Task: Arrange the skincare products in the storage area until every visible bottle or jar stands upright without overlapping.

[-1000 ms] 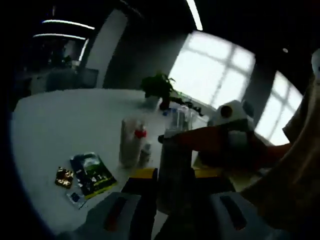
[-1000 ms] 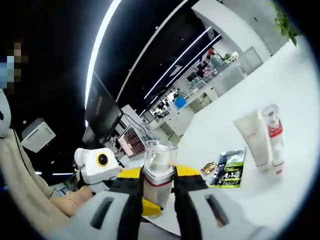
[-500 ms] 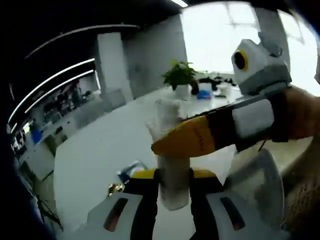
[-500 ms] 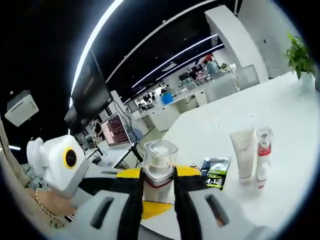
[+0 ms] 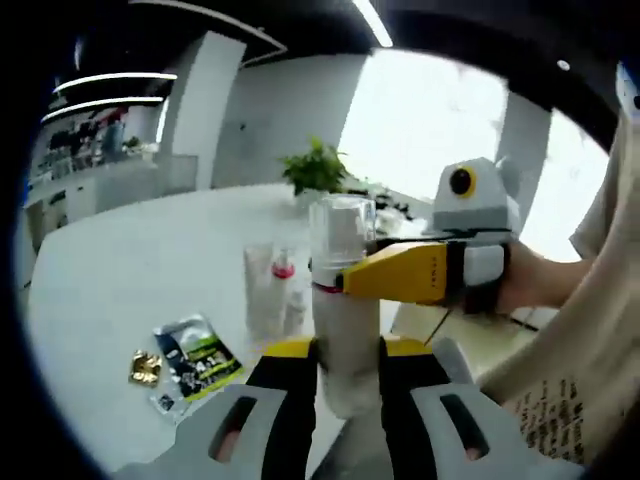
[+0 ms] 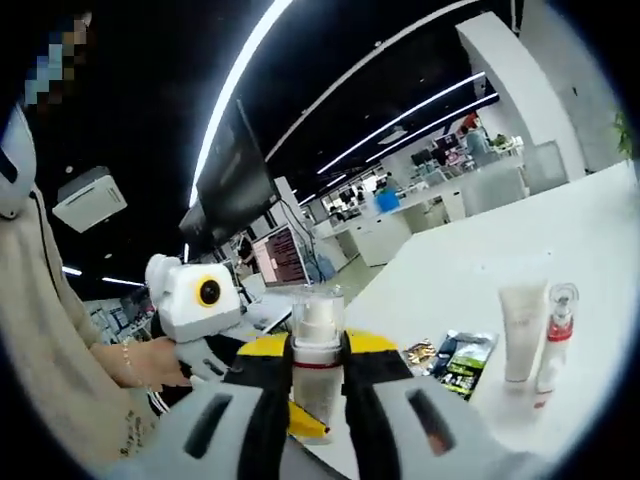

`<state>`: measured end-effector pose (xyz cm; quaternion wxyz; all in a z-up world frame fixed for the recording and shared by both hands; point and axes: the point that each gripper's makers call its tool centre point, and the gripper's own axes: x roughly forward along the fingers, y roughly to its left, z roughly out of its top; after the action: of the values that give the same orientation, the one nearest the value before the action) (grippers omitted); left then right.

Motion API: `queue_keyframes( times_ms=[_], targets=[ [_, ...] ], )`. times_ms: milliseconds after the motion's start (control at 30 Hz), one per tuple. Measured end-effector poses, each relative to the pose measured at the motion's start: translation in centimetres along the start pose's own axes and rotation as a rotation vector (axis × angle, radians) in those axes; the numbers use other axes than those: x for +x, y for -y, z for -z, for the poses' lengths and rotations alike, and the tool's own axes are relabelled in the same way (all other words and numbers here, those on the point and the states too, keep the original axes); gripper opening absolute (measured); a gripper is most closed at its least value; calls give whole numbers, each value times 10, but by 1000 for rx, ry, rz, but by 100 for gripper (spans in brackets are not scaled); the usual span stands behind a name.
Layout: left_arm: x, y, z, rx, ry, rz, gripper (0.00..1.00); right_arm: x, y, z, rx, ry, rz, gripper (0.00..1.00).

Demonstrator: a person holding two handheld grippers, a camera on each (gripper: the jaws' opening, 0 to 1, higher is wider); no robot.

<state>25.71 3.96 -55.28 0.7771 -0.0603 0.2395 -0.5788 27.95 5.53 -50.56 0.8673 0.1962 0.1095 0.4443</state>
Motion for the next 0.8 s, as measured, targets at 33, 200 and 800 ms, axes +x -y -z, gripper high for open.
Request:
queue_keyframes(
  times_ms=[33,200,800],
  targets=[
    [-2,4,-2,-15,14,43,19,0,-4,-2,19,2,-31,20],
    [-8,30,-12,-105,52,249,19,-1,-25,-12,55,6,-176,23],
    [-1,26,-30,-128,95,272,18,2,-9,-28,99,-3,-109,21]
  ],
)
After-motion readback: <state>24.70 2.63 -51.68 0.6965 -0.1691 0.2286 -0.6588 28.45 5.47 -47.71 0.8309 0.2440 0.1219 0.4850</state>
